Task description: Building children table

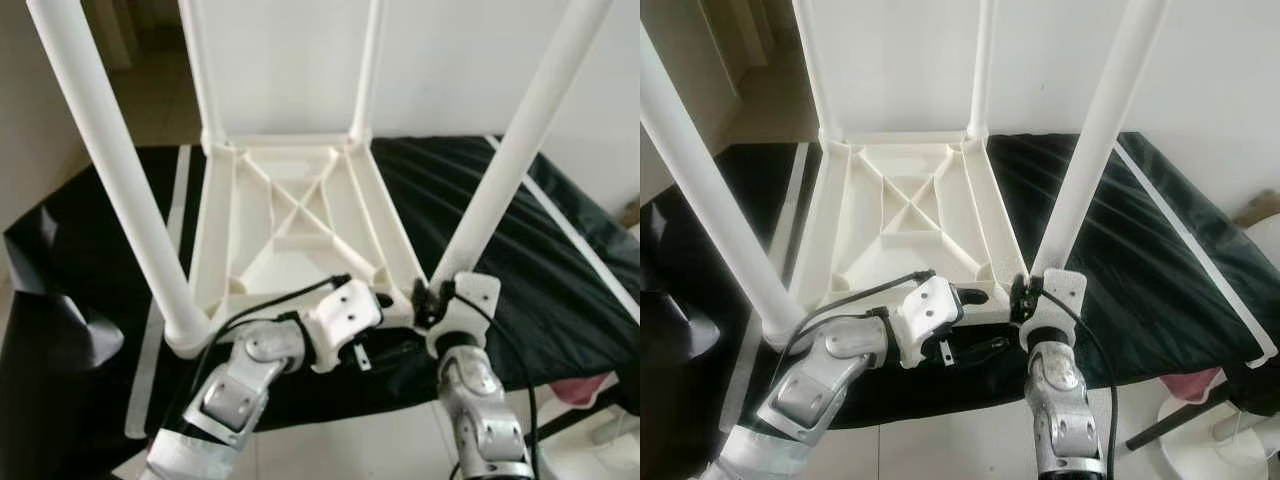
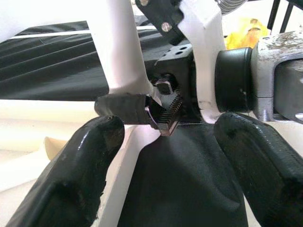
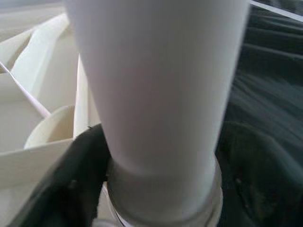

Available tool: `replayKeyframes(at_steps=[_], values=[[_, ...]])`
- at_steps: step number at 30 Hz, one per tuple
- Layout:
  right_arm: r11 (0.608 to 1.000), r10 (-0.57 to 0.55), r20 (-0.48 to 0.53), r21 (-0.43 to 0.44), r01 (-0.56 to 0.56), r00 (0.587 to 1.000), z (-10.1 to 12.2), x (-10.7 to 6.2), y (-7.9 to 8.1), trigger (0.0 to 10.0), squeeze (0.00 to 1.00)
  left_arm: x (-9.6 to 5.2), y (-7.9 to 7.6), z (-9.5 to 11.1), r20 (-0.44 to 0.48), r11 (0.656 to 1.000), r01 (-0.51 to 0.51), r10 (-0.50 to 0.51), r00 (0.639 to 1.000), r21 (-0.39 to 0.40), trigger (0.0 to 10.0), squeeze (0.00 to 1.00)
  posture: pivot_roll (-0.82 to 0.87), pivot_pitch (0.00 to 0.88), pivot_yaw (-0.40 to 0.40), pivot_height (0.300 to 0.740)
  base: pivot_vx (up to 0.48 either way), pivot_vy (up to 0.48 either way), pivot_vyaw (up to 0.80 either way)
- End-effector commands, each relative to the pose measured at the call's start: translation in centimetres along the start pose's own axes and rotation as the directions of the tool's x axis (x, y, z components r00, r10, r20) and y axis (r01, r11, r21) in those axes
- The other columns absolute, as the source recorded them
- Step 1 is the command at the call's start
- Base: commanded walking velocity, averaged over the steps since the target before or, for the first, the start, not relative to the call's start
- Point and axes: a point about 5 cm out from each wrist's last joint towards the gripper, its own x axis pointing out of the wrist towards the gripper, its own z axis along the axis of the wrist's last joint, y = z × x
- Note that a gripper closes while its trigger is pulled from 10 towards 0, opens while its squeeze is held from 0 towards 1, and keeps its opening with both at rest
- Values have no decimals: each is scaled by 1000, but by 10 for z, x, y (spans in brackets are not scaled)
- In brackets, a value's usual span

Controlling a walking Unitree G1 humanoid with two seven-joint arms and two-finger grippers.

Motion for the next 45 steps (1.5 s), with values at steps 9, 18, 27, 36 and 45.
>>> replayKeyframes(at_steps=[9, 18, 27, 36, 45], values=[[993, 119, 48, 14, -120, 992, 10, -10, -12, 10000, 1000, -3, -3, -2, -11, 1000, -17, 17, 1000, -14, 10000, 0, 39, 0, -25, 740, 0, 0, 0], [955, 288, 51, -95, -282, 956, 18, -5, -35, 10000, 1000, -4, -5, -2, -13, 1000, -11, 11, 1000, -20, 10000, 0, 32, 0, -20, 740, 0, 0, 0], [831, 534, -20, -173, -529, 845, 25, 12, -44, 10000, 0, -4, -1, 1, -14, 1000, -20, 20, 1000, -15, 10000, 0, 38, 0, -10, 740, 0, 0, 0], [718, 650, -112, -234, -655, 752, 18, 21, -38, 10000, 0, -4, 0, 2, -16, 1000, -19, 19, 1000, -9, 10000, 0, 38, 0, -5, 740, 0, 0, 0], [700, 662, -162, -214, -681, 732, 14, 31, -56, 0, 0, -6, 3, 2, -16, 999, -30, 30, 999, -10, 10000, 0, 43, 0, -7, 740, 0, 0, 0]])
